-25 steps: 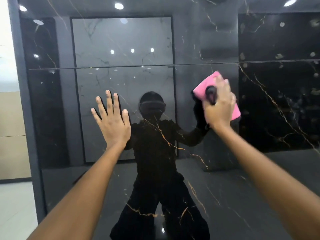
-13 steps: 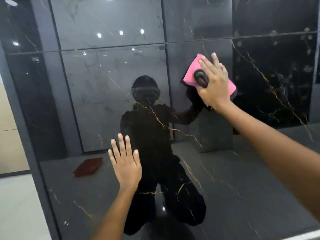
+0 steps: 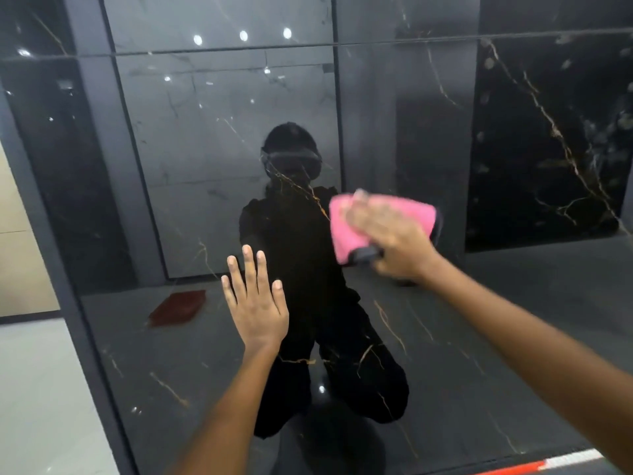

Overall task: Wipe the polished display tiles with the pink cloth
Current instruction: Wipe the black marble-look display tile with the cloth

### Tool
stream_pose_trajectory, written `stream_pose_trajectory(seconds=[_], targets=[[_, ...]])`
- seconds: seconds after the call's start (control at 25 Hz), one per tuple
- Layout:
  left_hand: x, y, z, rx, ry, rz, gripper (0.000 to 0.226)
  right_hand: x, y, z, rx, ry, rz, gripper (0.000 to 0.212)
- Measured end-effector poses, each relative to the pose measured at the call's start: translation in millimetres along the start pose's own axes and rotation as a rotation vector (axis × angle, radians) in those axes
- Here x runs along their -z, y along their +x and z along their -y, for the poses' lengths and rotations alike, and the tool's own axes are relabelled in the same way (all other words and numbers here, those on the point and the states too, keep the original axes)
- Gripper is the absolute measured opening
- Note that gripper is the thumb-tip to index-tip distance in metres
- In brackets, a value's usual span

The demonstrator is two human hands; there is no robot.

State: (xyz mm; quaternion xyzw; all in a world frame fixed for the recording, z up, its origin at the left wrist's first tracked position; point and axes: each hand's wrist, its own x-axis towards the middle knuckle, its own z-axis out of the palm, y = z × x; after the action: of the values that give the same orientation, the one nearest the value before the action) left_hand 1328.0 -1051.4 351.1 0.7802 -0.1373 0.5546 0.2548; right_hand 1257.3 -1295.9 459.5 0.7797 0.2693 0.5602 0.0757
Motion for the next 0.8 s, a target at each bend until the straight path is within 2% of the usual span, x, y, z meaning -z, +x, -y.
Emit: stream_pose_trajectory(seconds=[0.08, 0.12, 0.2, 0.36, 0.4, 0.44, 0.48, 0.56, 0.64, 0.68, 0.72, 0.8], targets=[[-1, 1, 0, -0.004, 0.004, -0.016, 0.059, 19, 65, -16, -0.469, 0.027, -0.293, 0.062], [-2, 1, 2, -0.005, 0.01, -0.024, 0.059, 16, 78, -9, -0.553, 0.005, -0.345, 0.064], [-1, 0, 1, -0.014, 0.011, -0.024, 0.059, -8, 59, 24, -0.432, -0.044, -0.242, 0.067], [25, 12, 10, -0.055, -0.065, 0.014, 0.049, -29, -47, 73, 0.173, -0.162, 0.264, 0.077], [34, 16, 23, -0.013, -0.057, -0.001, 0.048, -23, -48, 64, 0.272, -0.159, 0.309, 0.075], [42, 21, 40, 0.05, -0.024, -0.018, 0.05, -17, -34, 50, 0.279, -0.156, 0.275, 0.071], [48, 24, 57, 0.109, 0.023, -0.03, 0.054, -9, -9, 35, 0.189, -0.147, 0.183, 0.066], [51, 27, 83, 0.134, 0.097, -0.023, 0.059, 9, 67, 8, -0.146, -0.129, -0.093, 0.061], [47, 24, 92, 0.087, 0.107, -0.024, 0.059, 11, 140, 12, -0.421, -0.027, -0.275, 0.061], [45, 24, 92, 0.067, 0.102, -0.032, 0.059, 0, 156, 28, -0.416, 0.022, -0.311, 0.063], [44, 24, 92, 0.051, 0.095, -0.037, 0.059, -19, 155, 51, -0.301, 0.04, -0.291, 0.065], [45, 23, 95, 0.032, 0.088, -0.048, 0.058, -63, 97, 105, 0.068, 0.056, -0.055, 0.074]])
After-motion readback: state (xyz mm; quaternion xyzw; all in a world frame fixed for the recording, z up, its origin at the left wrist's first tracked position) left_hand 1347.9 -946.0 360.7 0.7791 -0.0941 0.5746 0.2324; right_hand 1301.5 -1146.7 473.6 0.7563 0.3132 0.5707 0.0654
